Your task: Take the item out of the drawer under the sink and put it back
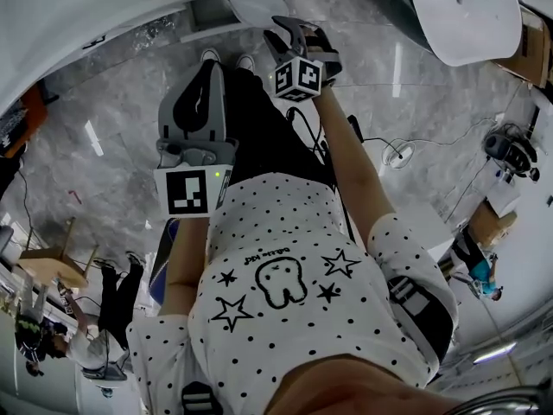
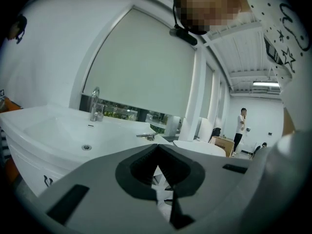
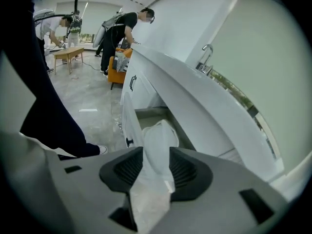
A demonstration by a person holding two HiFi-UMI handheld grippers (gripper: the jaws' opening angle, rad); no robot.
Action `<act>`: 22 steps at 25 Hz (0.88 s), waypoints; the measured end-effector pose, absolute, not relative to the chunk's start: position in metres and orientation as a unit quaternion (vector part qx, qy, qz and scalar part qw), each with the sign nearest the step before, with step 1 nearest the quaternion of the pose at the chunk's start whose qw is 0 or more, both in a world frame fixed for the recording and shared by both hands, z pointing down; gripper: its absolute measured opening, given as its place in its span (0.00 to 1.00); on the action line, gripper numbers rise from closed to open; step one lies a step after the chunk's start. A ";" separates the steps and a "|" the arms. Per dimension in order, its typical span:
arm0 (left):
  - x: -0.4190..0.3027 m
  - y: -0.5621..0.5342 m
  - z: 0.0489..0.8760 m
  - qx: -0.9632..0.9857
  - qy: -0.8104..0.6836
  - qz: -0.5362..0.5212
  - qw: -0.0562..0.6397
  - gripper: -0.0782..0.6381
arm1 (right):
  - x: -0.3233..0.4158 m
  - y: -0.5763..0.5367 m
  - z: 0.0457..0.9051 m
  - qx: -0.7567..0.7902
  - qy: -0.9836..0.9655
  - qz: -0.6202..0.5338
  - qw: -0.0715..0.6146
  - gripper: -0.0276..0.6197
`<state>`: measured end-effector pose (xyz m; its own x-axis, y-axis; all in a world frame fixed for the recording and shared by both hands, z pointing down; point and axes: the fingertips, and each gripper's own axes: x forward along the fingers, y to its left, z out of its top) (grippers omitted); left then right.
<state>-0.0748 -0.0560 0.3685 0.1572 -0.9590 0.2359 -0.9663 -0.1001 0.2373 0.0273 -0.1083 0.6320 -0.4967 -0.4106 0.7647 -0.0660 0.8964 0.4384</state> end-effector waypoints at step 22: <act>-0.073 -0.048 0.383 0.737 -0.648 0.033 0.187 0.12 | 0.027 -0.118 0.641 0.139 -0.839 -0.212 0.481 0.13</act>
<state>-0.0730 -0.0483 0.3827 0.1567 -0.9435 0.2921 -0.9685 -0.0887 0.2328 0.0270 -0.1183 0.6406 -0.4984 -0.4373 0.7486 -0.0295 0.8715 0.4895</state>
